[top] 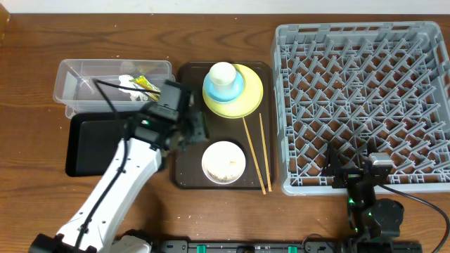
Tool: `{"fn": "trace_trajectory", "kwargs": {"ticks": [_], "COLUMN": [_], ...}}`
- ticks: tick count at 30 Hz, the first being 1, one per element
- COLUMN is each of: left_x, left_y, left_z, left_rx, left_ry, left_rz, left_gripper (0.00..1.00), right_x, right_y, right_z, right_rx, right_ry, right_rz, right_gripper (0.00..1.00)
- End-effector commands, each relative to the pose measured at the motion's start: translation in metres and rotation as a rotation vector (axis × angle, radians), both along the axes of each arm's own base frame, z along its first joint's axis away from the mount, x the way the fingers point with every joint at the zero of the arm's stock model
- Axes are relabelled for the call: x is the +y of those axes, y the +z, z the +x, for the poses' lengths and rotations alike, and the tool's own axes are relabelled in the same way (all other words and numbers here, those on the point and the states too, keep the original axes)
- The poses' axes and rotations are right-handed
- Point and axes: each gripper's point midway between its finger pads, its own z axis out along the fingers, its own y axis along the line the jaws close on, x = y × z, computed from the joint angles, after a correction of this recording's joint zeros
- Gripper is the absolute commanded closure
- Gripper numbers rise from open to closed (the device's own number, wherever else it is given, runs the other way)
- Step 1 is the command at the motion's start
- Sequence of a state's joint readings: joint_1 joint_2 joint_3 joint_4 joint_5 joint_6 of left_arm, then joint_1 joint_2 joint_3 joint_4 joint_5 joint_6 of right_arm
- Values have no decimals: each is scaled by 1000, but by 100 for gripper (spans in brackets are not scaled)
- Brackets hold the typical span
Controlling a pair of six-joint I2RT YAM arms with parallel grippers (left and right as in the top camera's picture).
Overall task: Sort waste into correct bins and load items into the dishwasher rack
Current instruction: 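Move the left gripper to the white rice bowl's rim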
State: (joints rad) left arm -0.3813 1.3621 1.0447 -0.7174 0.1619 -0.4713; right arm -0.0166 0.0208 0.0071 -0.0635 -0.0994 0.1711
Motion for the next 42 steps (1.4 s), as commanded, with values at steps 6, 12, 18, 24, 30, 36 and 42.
{"fn": "trace_trajectory", "kwargs": {"ticks": [6, 12, 18, 24, 30, 36, 42], "left_x": [-30, -27, -28, -22, -20, -20, -14], "left_y": [-29, -55, -70, -73, -73, -73, -82], "left_z": [-32, -39, -45, -54, -56, -55, -58], "left_rx": [114, 166, 219, 261, 270, 266, 268], "left_ry": [-134, -156, -173, -175, -175, -174, -168], "left_rz": [71, 198, 227, 250, 255, 256, 283], "left_gripper": [44, 44, 43, 44, 44, 45, 50], "right_x": [-3, -3, -3, -3, -3, -3, -3], "right_y": [-2, -2, -2, -2, -2, -2, -2], "right_z": [0, 0, 0, 0, 0, 0, 0], "right_rx": [4, 4, 4, 4, 4, 4, 4], "right_ry": [-11, -11, -10, -11, -11, -11, -10], "right_rz": [-15, -15, -15, -15, -15, -15, -15], "right_gripper": [1, 1, 1, 1, 1, 1, 1]}}
